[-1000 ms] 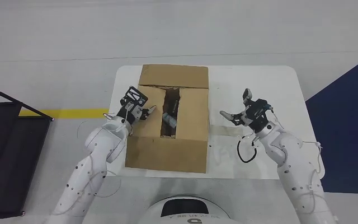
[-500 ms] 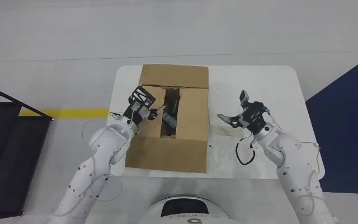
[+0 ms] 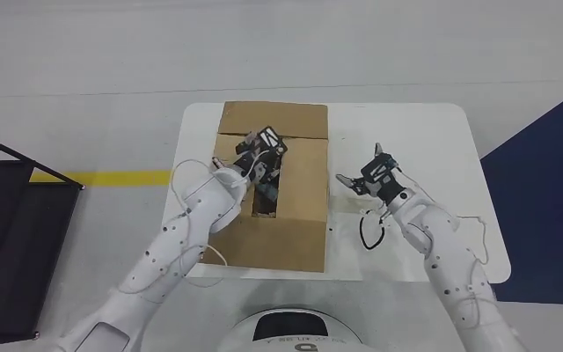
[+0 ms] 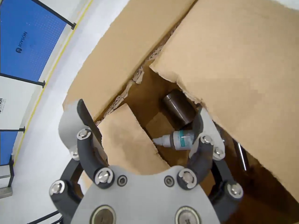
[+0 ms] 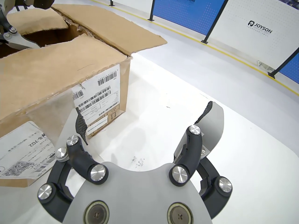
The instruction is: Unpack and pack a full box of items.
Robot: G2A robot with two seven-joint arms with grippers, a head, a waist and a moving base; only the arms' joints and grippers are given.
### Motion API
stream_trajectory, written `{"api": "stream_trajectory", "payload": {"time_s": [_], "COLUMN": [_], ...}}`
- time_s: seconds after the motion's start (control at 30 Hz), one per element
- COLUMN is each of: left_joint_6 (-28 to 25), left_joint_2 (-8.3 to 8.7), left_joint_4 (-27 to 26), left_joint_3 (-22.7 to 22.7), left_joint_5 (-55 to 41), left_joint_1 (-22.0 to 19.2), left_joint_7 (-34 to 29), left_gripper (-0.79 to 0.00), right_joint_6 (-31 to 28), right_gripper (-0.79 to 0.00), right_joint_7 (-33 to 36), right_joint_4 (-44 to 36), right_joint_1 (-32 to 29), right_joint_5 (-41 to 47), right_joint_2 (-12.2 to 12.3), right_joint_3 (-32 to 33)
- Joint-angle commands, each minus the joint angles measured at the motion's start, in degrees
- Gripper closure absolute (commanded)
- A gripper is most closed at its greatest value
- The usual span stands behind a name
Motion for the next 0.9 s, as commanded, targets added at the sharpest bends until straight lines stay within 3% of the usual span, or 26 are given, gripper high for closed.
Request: {"api": "stream_trajectory", "payload": {"time_s": [0.0,0.17,0.33,0.43,0.53,0.7,0.87], "left_joint_6": [0.19,-1.10,-6.38,-5.80,-4.68,-3.72,-1.91], "left_joint_2": [-0.20,-0.39,-0.33,-0.23,-0.03,-0.52,-1.75], "left_joint_4": [0.48,0.92,1.68,0.24,-2.76,-6.31,-6.08], "left_joint_3": [0.55,0.19,-2.12,-5.17,-6.63,-3.34,0.73], "left_joint_5": [0.57,-1.42,-9.74,-15.34,-15.09,-11.78,-12.29], "left_joint_1": [-0.28,0.03,0.15,0.97,1.73,0.90,-2.53], "left_joint_7": [-1.14,-1.04,4.90,9.18,10.38,9.27,8.84], "left_gripper": [-0.785,-0.785,-0.785,-0.785,-0.785,-0.785,-0.785], "right_joint_6": [0.24,1.19,0.21,-0.75,-2.35,-8.90,-12.20], "right_gripper": [-0.785,-0.785,-0.785,-0.785,-0.785,-0.785,-0.785], "right_joint_7": [0.92,3.14,4.73,5.07,5.37,5.56,2.91], "right_joint_4": [0.61,2.21,3.54,3.92,4.11,4.36,3.48], "right_joint_1": [0.72,2.57,4.19,4.65,4.85,5.00,3.36], "right_joint_5": [0.08,0.25,0.54,0.77,1.21,3.70,6.03], "right_joint_2": [-0.11,-0.41,-0.61,-0.63,-0.57,-0.19,0.55], "right_joint_3": [-0.60,-1.90,-3.14,-3.47,-3.58,-2.93,0.74]}}
